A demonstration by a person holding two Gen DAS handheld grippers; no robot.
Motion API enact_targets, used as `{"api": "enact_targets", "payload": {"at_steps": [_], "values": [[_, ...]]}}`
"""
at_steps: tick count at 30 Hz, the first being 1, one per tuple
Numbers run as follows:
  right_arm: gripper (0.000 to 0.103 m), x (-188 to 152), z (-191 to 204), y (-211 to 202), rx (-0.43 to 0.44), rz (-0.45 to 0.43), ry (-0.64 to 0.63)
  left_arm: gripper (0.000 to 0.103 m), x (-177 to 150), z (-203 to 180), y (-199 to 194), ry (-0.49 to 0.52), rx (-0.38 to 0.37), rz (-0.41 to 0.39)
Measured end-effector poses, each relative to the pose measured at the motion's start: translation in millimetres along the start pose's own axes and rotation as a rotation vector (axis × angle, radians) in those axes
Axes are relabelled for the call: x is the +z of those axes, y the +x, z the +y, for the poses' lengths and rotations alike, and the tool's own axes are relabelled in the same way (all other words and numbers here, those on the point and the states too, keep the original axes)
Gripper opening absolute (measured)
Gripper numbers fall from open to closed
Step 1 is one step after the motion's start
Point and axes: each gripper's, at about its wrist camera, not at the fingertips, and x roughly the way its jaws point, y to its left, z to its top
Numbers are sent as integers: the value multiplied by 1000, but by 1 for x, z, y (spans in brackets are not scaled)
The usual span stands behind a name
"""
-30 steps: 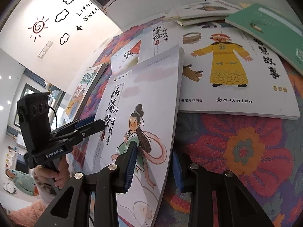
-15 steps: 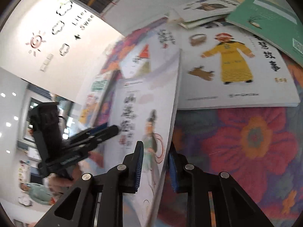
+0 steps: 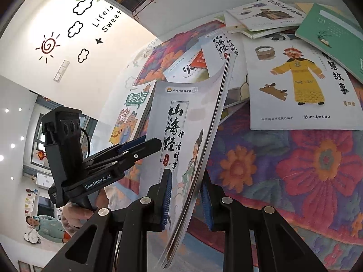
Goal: Organize books
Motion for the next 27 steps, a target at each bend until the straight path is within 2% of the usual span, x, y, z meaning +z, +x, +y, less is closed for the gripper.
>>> {"api": "enact_targets", "payload": {"at_steps": [11, 27], "values": [[25, 10, 15, 6, -11, -1, -30, 35, 8, 11, -15, 2, 15, -27], [25, 32, 46, 18, 38, 8, -19, 35, 29, 37, -47, -6, 36, -68]]}}
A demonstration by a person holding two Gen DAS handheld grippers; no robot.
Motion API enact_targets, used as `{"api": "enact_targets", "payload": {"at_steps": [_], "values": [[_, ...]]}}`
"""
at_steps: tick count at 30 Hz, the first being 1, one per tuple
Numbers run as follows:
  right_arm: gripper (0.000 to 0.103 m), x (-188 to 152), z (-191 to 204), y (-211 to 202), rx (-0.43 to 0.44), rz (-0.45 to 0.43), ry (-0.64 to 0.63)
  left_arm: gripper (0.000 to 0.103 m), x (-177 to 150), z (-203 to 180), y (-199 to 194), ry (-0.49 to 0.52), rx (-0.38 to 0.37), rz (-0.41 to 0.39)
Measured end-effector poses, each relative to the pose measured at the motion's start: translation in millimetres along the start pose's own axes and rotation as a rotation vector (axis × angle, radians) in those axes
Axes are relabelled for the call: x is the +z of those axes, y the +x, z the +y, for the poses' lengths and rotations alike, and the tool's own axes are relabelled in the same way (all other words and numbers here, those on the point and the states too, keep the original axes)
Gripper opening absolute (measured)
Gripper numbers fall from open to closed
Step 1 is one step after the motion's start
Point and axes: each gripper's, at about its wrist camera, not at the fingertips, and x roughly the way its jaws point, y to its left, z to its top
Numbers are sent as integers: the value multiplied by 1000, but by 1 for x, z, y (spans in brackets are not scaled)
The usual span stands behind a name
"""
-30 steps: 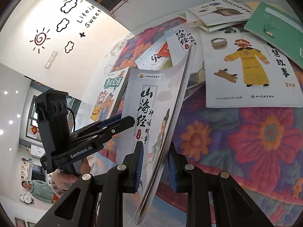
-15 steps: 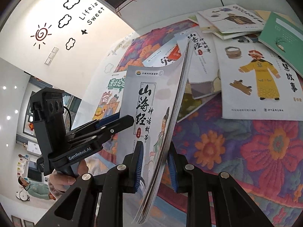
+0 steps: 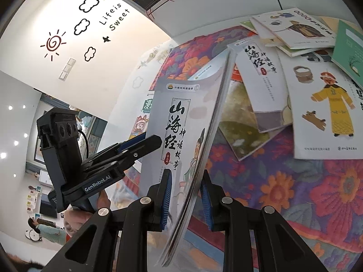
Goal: Organize books
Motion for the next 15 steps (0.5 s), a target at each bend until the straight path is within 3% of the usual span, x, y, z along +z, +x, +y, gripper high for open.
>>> {"api": "enact_targets", "payload": {"at_steps": [15], "values": [[25, 33, 64, 32, 82, 26, -103, 35, 32, 61, -38, -53, 35, -56]]}}
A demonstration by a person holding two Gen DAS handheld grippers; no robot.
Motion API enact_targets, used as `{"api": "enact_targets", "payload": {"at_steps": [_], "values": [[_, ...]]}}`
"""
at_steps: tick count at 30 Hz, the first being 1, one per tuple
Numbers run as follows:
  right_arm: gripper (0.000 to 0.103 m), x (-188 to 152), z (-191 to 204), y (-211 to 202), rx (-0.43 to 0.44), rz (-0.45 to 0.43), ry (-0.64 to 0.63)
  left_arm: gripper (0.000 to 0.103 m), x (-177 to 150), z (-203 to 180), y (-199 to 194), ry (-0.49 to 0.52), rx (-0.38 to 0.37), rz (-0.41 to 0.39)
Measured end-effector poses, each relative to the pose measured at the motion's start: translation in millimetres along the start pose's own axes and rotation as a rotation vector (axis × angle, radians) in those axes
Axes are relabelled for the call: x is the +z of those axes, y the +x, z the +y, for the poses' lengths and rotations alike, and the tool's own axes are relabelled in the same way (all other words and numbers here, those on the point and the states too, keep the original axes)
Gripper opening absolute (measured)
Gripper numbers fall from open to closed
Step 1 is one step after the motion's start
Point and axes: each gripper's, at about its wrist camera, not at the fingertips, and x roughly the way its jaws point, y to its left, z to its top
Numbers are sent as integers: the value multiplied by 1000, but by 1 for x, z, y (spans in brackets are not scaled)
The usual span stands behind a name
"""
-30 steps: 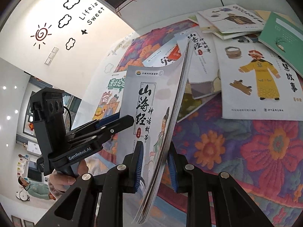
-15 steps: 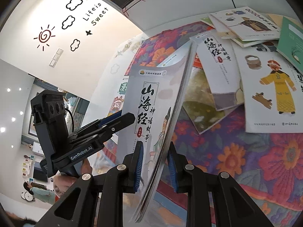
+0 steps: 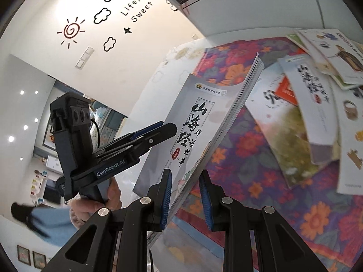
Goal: Organize books
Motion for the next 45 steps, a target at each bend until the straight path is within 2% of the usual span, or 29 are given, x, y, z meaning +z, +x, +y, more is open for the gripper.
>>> {"api": "enact_targets", "payload": {"at_steps": [7, 14, 19, 25, 29, 33, 45], "values": [[25, 12, 8, 23, 24, 30, -12, 35, 13, 24, -5, -24, 16, -18], [25, 29, 15, 57, 29, 57, -33, 35, 22, 63, 0, -74, -4, -29], [25, 36, 4, 90, 20, 84, -19, 35, 23, 92, 16, -100, -44, -25], [25, 43, -20, 122, 62, 87, 26, 35, 18, 121, 38, -139, -82, -34], [25, 42, -30, 127, 73, 61, 35, 36, 18, 136, 47, -155, -54, -15], [25, 40, -44, 126, 161, 42, 77, 36, 14, 145, 54, -171, -42, 18], [26, 28, -32, 137, 89, 88, 6, 39, 11, 141, 50, -109, 17, 25]]}}
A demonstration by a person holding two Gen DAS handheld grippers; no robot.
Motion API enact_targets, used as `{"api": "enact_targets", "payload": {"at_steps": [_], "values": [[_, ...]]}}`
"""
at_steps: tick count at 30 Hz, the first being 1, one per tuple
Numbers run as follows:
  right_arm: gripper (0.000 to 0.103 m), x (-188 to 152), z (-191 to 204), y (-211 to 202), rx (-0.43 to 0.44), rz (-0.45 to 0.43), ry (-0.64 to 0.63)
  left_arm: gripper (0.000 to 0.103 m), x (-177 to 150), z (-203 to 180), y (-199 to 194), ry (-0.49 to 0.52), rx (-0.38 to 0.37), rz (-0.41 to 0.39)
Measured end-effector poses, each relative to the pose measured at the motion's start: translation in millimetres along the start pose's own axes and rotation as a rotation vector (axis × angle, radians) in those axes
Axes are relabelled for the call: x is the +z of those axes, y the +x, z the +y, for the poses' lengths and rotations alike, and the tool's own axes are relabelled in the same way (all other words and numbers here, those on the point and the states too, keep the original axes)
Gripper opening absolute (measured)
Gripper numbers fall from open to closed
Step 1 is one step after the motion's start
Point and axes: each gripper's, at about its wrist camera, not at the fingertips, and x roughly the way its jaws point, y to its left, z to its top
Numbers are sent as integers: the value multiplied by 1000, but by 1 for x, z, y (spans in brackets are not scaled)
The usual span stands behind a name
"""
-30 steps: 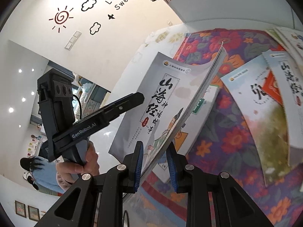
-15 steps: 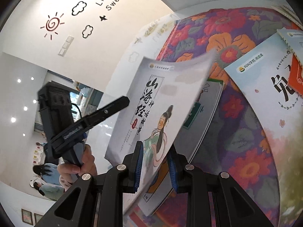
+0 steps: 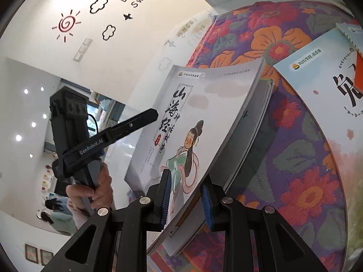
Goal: Organize books
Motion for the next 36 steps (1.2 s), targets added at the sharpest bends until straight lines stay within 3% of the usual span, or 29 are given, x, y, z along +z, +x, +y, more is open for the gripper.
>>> {"api": "enact_targets", "payload": {"at_steps": [15, 21, 26, 36], "values": [[29, 4, -1, 6, 6, 14, 16, 41, -1, -1, 3, 0, 73, 6], [42, 4, -7, 7, 85, 23, 76, 41, -3, -2, 2, 5, 122, 4], [48, 4, 3, 6, 31, 28, 26, 42, -2, -2, -8, 10, 222, -30], [52, 1, 19, 5, -93, 42, -56, 42, -3, 0, -22, -21, 284, -85]]}}
